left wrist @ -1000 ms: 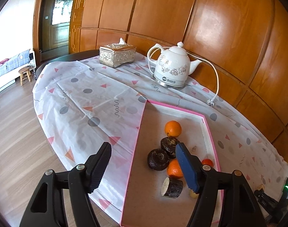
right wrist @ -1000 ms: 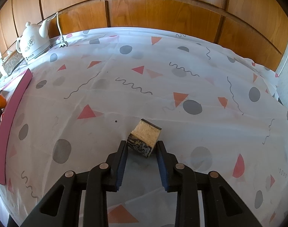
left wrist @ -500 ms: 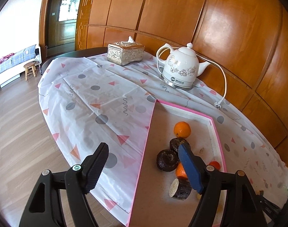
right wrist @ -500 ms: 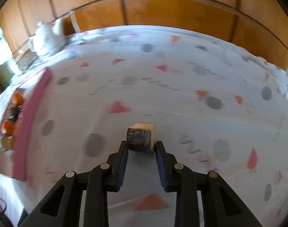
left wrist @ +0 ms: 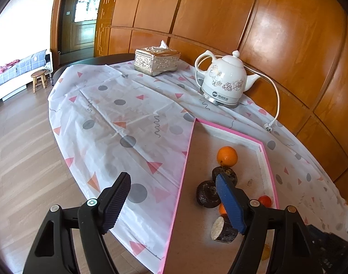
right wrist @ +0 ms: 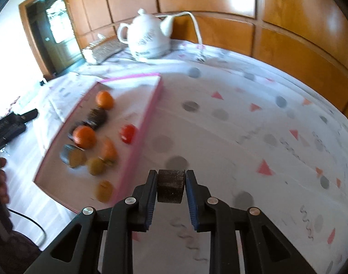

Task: Organize fruits
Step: 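Carry the pale wood block into the pink tray and open the right gripper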

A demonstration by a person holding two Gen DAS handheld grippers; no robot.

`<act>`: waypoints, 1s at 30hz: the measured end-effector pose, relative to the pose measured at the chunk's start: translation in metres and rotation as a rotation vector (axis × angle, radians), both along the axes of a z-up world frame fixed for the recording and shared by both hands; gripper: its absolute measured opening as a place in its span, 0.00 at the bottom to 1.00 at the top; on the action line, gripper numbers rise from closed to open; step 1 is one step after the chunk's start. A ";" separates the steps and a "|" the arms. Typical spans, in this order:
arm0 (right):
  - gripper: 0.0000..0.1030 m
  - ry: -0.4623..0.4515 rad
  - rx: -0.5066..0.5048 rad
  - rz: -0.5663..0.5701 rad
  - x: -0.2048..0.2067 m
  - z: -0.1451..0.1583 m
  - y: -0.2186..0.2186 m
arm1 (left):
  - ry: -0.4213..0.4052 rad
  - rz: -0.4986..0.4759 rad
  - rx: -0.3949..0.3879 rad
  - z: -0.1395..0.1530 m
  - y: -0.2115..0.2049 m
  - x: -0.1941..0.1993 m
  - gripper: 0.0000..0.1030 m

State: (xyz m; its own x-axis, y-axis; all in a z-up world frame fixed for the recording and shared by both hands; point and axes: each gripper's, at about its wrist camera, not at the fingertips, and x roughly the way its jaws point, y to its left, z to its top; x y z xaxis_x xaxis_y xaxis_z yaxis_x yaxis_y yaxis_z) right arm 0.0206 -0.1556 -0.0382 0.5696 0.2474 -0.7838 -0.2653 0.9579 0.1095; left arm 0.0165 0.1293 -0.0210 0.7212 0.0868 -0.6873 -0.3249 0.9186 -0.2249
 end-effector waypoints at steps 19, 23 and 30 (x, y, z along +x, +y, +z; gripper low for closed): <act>0.28 0.087 0.039 0.190 0.029 -0.016 0.090 | 0.046 0.035 -0.014 -0.013 0.011 0.004 0.82; 0.37 0.074 0.103 0.142 0.029 -0.008 0.075 | 0.039 0.035 -0.010 -0.011 0.010 0.004 0.83; 0.37 0.053 0.118 0.095 0.016 -0.001 0.050 | 0.038 0.031 -0.009 -0.010 0.009 0.004 0.84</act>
State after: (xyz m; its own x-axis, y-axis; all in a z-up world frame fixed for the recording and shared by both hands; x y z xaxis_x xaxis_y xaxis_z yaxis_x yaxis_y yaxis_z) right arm 0.0367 -0.1053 -0.0388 0.4978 0.3905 -0.7744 -0.3447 0.9084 0.2364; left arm 0.0200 0.1381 -0.0314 0.6920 0.1026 -0.7146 -0.3613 0.9062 -0.2198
